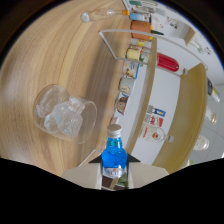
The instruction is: Make me a cup of Mount Fuji.
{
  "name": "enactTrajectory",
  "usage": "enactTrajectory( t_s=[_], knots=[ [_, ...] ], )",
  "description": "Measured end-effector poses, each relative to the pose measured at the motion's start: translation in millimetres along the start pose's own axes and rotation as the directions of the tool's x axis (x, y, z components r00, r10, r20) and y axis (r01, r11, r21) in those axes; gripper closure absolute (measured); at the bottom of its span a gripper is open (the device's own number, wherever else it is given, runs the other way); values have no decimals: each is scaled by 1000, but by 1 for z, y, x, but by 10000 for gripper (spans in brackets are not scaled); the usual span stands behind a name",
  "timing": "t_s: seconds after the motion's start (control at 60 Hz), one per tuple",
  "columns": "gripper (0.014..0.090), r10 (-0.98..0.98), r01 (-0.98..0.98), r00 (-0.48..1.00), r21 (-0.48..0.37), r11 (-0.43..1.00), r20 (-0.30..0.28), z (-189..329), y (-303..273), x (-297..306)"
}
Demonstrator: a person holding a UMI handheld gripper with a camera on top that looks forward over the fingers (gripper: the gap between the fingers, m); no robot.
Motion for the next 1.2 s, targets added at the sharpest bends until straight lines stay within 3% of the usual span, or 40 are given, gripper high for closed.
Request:
enactTrajectory(
  t_s=[0.233,0.417,0.55,0.683,0.783,0.9,1.2],
  knots=[
    [696,-43,44,998,-17,999,34,0,3,-8],
    [690,296,-298,954,51,953,43,-13,4,13],
    [688,660,-661,749,105,743,49,-31,24,46],
    [690,877,-881,464,168,443,121,-47,47,64],
    [688,953,-966,247,127,227,174,-46,68,53],
    [687,978,-997,65,45,57,198,-35,90,19],
    [691,975,-976,-152,-179,-123,161,2,139,-97]
  ],
)
